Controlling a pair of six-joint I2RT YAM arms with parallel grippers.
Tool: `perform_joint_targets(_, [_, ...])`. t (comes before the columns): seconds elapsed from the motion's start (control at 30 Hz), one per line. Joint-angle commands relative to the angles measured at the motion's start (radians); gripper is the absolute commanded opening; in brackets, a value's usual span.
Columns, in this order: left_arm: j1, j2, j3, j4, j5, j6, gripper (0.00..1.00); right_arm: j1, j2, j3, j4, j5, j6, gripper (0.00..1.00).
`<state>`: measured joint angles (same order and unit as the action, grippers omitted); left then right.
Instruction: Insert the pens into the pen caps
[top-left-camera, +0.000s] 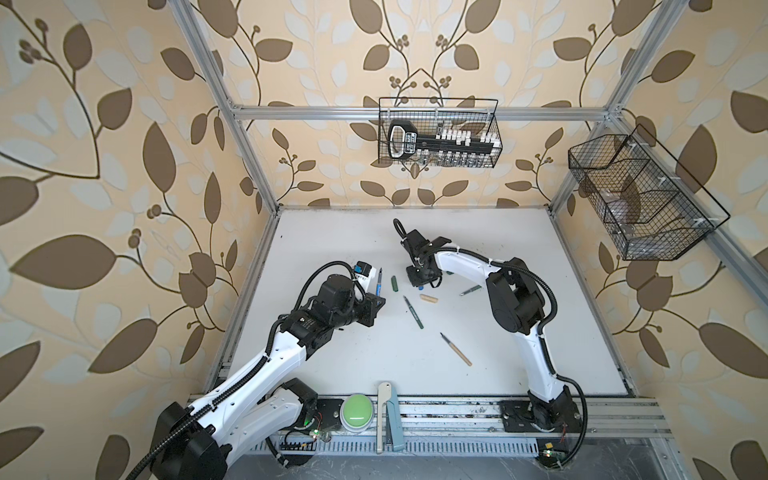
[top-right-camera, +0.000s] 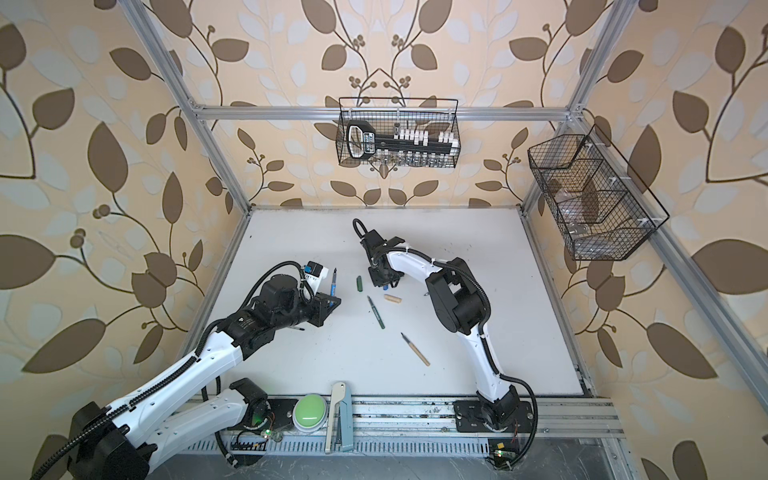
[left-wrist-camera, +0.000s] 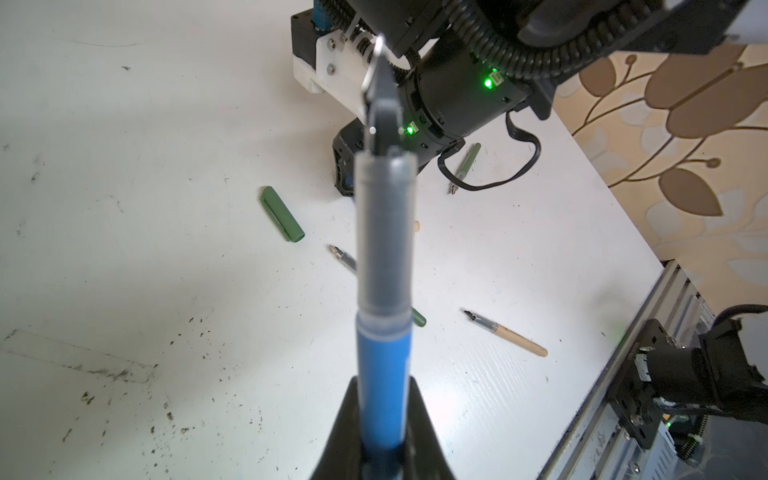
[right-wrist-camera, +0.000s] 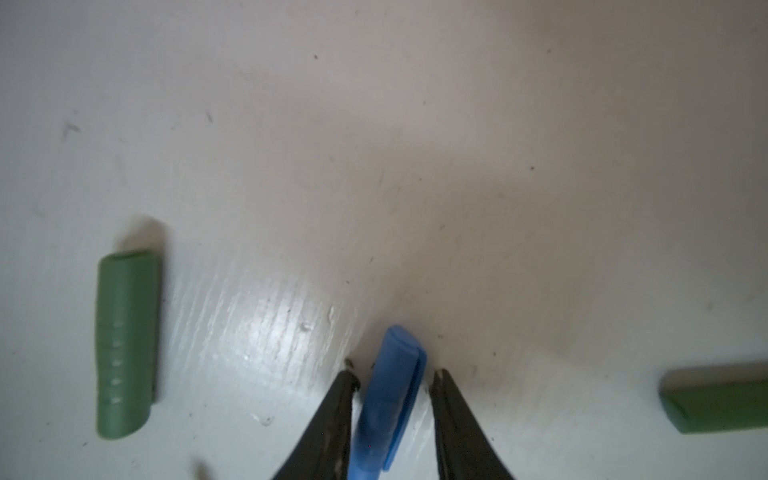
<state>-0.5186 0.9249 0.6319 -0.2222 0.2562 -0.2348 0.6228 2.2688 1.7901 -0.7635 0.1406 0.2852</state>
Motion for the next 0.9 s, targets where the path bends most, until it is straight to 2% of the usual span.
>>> perform_joint_targets(0.0, [-0.007,0.0,0.005,0.021,0.0,0.027,0.02,0.006,0.044,-0.017,-0.052,-0.013,-0.021,0.31])
perform_joint_targets(0.23, [-0.008,0.005,-0.01,0.066,0.019,0.029,0.03,-0.018,0.01,-0.063,-0.028,-0.034,-0.042,0.19])
perform_joint_targets(0.57, [-0.019,0.086,-0.004,0.164,0.048,0.031,0.03,-0.046,-0.075,-0.139,0.011,-0.05,-0.071,0.13])
perform_joint_targets(0.87, [-0.08,0.195,0.028,0.261,0.051,0.04,0.03,-0.098,-0.294,-0.346,0.243,-0.22,-0.061,0.08])
